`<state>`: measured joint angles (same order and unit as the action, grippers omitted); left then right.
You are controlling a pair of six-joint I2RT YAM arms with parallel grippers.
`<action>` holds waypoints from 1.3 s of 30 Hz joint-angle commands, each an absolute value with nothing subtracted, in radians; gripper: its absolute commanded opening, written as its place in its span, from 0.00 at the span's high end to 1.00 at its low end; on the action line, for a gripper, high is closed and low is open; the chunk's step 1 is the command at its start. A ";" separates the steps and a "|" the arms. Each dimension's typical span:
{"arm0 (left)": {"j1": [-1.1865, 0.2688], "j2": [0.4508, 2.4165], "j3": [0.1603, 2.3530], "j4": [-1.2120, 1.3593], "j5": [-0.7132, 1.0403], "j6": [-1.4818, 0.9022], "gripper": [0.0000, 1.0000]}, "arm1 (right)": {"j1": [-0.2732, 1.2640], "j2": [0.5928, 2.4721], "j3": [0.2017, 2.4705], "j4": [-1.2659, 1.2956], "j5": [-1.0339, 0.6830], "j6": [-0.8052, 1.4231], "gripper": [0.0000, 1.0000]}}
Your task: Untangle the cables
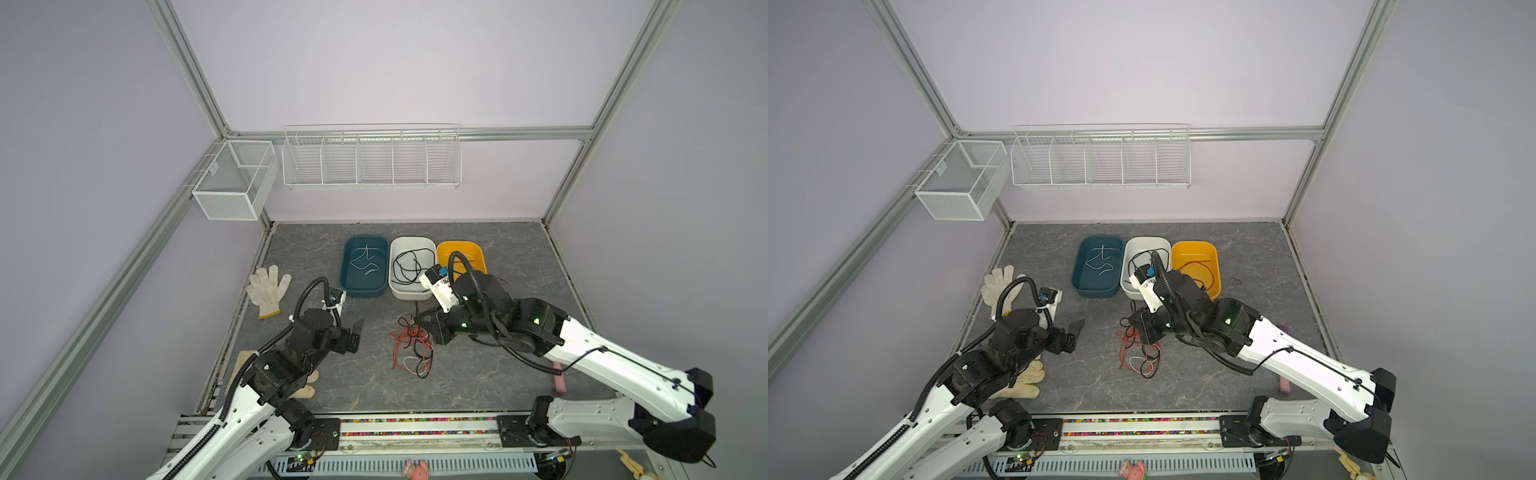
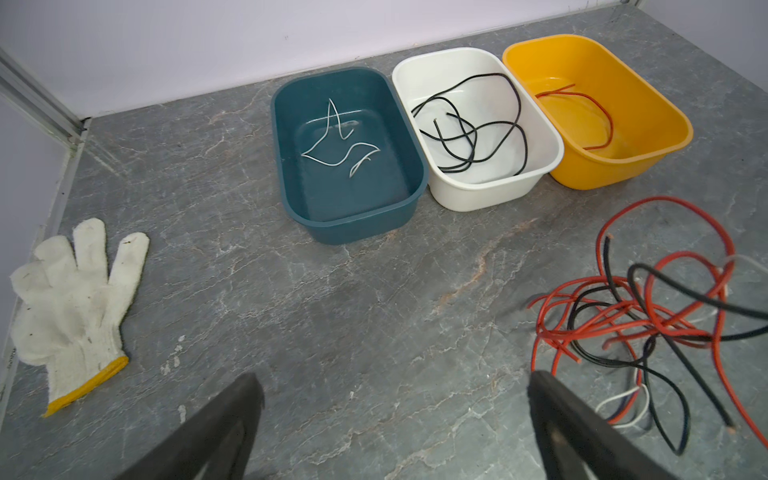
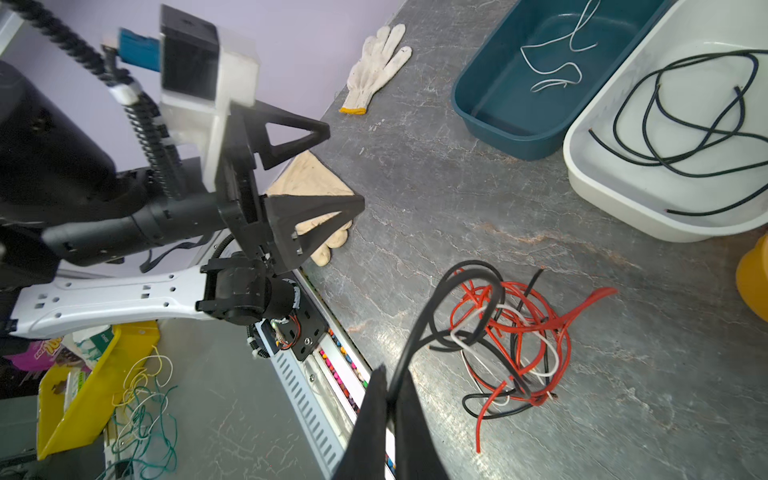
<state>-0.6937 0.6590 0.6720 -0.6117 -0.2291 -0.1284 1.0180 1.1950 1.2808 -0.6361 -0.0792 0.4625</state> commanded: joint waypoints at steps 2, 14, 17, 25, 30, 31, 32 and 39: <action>-0.689 0.681 0.707 -0.620 -0.166 -0.098 0.01 | 1.005 1.172 1.343 -0.669 -0.158 0.353 0.94; -0.689 0.592 0.652 -0.489 0.061 -0.091 0.01 | 0.909 1.168 1.427 -0.615 -0.341 0.292 0.94; -0.689 0.589 0.643 -0.465 0.116 -0.097 0.01 | 0.893 1.202 1.474 -0.623 -0.376 0.286 0.94; -0.689 0.645 0.660 -0.450 0.155 -0.098 0.01 | 0.845 1.248 1.552 -0.631 -0.377 0.257 0.94; -0.689 0.668 0.674 -0.443 0.140 -0.094 0.01 | 0.828 1.274 1.603 -0.647 -0.361 0.267 0.94; -0.689 0.673 0.678 -0.441 0.139 -0.095 0.01 | 0.828 1.278 1.607 -0.646 -0.364 0.272 0.94; -0.689 0.677 0.682 -0.435 0.140 -0.099 0.01 | 0.828 1.278 1.606 -0.642 -0.367 0.278 0.94; -0.693 0.703 0.674 -0.326 0.191 -0.273 0.01 | 0.828 1.253 1.551 -0.609 -0.407 0.295 0.94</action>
